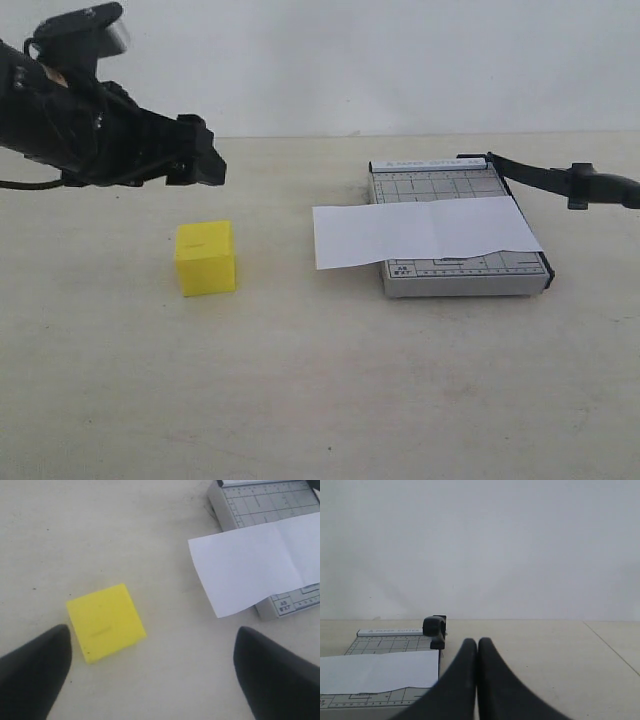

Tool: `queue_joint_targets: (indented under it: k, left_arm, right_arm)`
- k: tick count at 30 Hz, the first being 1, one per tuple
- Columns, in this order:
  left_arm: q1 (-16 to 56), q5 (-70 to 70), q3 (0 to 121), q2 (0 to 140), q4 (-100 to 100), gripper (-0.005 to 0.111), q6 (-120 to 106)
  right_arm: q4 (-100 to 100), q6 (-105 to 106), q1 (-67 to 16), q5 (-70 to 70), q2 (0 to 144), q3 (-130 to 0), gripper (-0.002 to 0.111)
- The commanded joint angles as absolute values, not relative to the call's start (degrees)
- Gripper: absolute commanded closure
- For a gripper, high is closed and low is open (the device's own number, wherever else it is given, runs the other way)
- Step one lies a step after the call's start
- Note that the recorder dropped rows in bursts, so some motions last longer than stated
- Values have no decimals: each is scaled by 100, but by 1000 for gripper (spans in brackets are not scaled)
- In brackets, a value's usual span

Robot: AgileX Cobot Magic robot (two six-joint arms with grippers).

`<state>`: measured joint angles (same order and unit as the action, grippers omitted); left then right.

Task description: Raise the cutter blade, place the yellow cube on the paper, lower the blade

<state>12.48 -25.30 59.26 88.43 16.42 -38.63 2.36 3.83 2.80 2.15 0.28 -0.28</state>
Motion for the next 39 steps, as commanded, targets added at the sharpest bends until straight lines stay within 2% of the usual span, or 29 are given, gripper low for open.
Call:
queue_joint_targets:
  k: [1,13,21,26,39]
  left_arm:
    - [1261,-2165,6027,9332,1627,23,-3863]
    - [1261,-2150,6795,10303,1496,23,-3836]
    - [1076,-2606,6872,10354,-246,23,-2543]
    - [856,-3095,6872,10354,-148,23,-2353]
    - [868,-3091,6872,10354,1175,23,-2354]
  right_arm:
    - [238,368,276,171,0,0,108]
    - [238,368,276,171,0,0,108]
    - [238,368,276,171,0,0,108]
    - [238,368,276,171,0,0,108]
    - [238,368,276,171,0,0,108]
